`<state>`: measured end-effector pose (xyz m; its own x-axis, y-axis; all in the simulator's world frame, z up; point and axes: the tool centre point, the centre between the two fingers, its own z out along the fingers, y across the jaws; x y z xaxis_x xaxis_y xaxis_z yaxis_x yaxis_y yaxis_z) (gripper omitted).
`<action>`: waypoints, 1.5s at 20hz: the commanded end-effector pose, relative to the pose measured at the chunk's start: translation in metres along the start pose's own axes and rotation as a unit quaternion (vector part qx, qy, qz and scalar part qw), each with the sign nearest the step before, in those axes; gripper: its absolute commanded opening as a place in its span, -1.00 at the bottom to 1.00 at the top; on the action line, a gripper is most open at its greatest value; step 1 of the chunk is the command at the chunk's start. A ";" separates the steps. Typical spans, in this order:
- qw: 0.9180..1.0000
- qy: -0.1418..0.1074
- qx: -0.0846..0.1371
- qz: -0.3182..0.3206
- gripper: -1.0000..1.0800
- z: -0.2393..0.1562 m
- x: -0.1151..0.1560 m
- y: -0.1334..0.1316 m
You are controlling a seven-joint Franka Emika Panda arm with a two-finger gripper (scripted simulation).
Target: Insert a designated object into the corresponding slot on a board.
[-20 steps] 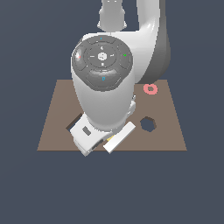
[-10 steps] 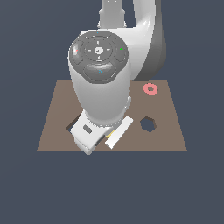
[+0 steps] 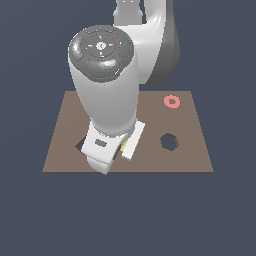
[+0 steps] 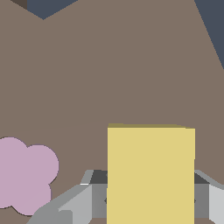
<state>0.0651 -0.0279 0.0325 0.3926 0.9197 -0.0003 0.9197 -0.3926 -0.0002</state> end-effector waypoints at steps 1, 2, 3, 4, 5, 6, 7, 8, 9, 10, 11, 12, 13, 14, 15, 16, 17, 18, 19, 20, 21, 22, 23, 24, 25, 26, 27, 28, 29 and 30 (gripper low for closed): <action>0.999 0.000 0.000 -0.044 -1.00 -0.001 -0.007 -0.002; 0.998 0.000 0.000 -0.062 -1.00 -0.001 -0.009 -0.003; 0.997 0.000 -0.001 -0.081 -1.00 -0.001 -0.012 -0.003; 0.995 0.000 -0.001 -0.099 -1.00 -0.002 -0.015 -0.004; 0.993 0.000 -0.001 -0.117 -1.00 -0.002 -0.018 -0.004; 0.991 0.000 -0.001 -0.136 -1.00 -0.002 -0.021 -0.004; 0.988 0.000 -0.001 -0.154 -1.00 -0.002 -0.024 -0.004; 0.985 0.000 -0.001 -0.172 -1.00 -0.003 -0.026 -0.004; 0.982 0.000 -0.001 -0.190 -1.00 -0.003 -0.029 -0.004; 0.978 0.000 -0.001 -0.207 -1.00 -0.003 -0.032 -0.004; 0.974 0.000 -0.001 -0.225 -1.00 -0.003 -0.035 -0.004; 0.970 0.000 -0.001 -0.242 -1.00 -0.003 -0.038 -0.004; 0.966 0.000 -0.001 -0.260 -1.00 -0.004 -0.041 -0.003; 0.961 0.000 -0.001 -0.277 -1.00 -0.004 -0.043 -0.002; 0.956 0.000 -0.001 -0.294 -1.00 -0.004 -0.046 -0.002; 0.950 0.000 -0.001 -0.311 -1.00 -0.004 -0.049 -0.001; 0.945 0.000 -0.001 -0.328 -1.00 -0.004 -0.052 0.000; 0.939 0.000 -0.001 -0.344 -1.00 -0.005 -0.054 0.001; 0.933 0.000 -0.001 -0.361 -1.00 -0.005 -0.057 0.002; 0.926 0.000 -0.001 -0.377 -1.00 -0.005 -0.059 0.003; 0.919 0.000 -0.001 -0.393 -1.00 -0.005 -0.062 0.005; 0.913 0.000 -0.001 -0.409 -1.00 -0.005 -0.064 0.006; 0.906 0.000 -0.001 -0.424 -1.00 -0.006 -0.067 0.007; 0.899 0.000 -0.001 -0.438 -1.00 -0.006 -0.069 0.009; 0.892 0.000 -0.001 -0.452 -1.00 -0.006 -0.071 0.010; 0.885 0.000 -0.001 -0.465 -1.00 -0.006 -0.073 0.012; 0.879 0.000 -0.001 -0.477 -1.00 -0.006 -0.074 0.013; 0.872 0.000 0.000 -0.489 -1.00 -0.006 -0.076 0.015; 0.866 0.000 0.000 -0.500 -1.00 -0.007 -0.078 0.016; 0.860 0.000 0.000 -0.511 -1.00 -0.007 -0.079 0.017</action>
<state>0.0488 -0.1046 0.0386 -0.5867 0.8098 -0.0005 0.8098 0.5867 -0.0003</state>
